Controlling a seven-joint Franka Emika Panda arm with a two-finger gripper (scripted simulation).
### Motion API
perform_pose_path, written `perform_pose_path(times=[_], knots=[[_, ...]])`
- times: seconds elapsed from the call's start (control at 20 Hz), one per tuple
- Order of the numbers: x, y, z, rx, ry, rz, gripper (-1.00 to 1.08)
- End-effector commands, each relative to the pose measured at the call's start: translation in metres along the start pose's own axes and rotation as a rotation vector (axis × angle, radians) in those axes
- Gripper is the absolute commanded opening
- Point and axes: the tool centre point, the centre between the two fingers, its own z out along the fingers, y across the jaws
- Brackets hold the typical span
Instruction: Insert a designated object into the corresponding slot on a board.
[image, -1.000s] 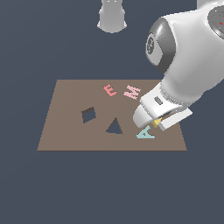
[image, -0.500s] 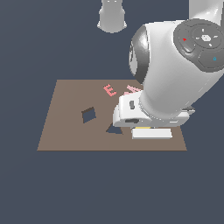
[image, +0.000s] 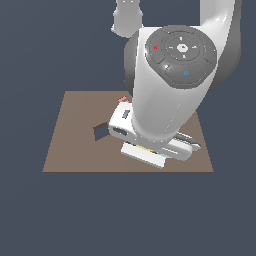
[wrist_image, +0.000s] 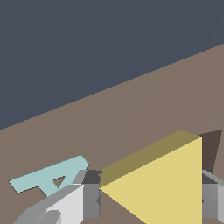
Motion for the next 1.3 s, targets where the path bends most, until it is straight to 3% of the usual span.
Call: perform_pose_path(times=[0.0, 0.45, 1.15, 1.2, 1.25], knots=[[0.003, 0.009, 0.0, 0.0, 0.0, 0.071, -1.0], [0.006, 0.03, -0.001, 0.0, 0.0, 0.217, -1.0], [0.005, 0.032, 0.009, 0.0, -0.001, 0.228, -1.0], [0.005, 0.032, 0.009, 0.0, -0.001, 0.228, 1.0], [0.005, 0.032, 0.009, 0.0, -0.001, 0.228, 1.0]])
